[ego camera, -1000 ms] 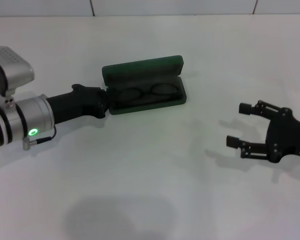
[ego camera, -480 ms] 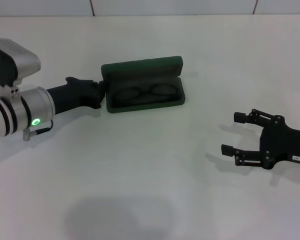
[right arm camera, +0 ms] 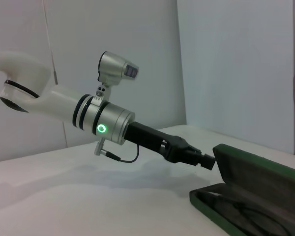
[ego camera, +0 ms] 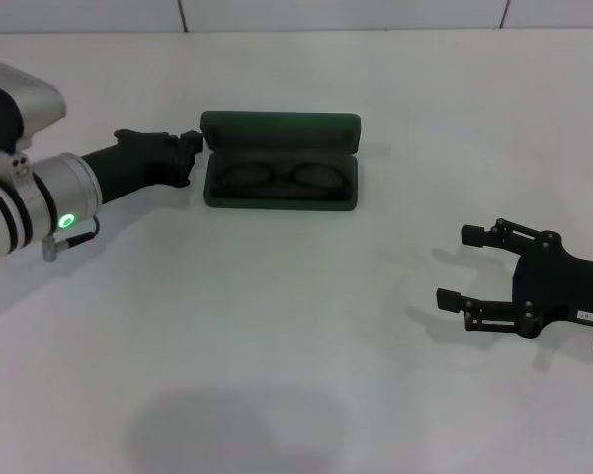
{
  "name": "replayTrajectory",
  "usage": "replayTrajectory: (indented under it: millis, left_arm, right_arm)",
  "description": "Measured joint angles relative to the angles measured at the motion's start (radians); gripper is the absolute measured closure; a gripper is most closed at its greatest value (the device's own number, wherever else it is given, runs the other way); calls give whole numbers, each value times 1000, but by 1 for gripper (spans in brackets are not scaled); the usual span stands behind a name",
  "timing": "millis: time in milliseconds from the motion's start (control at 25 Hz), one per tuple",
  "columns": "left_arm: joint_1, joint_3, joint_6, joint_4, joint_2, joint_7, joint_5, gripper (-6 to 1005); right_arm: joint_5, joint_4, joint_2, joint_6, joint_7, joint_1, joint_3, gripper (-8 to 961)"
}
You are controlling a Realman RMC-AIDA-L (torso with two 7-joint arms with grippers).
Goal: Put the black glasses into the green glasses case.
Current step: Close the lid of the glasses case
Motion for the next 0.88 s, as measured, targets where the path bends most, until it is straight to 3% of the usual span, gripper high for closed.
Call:
replayTrajectory:
  millis: [280,440,520,600,880]
  left_arm:
    - [10,0,5,3,2,-39,-1,984]
    - [40,1,85,46,15,-265,45,984]
    - [72,1,150,107,18,-389,66,984]
    - [107,12,199,200,6,-460,72,984]
    - [157,225,176,551,-2,-859,120,983]
  right_arm:
    - [5,0,0,3,0,0,0,67]
    - [7,0,0,9,-1,1,1,67]
    - [8,0,0,16,-2,1,1,67]
    - [9,1,0,27,-2,2,0,67]
    - [9,3,0,41,-2,2,0,67]
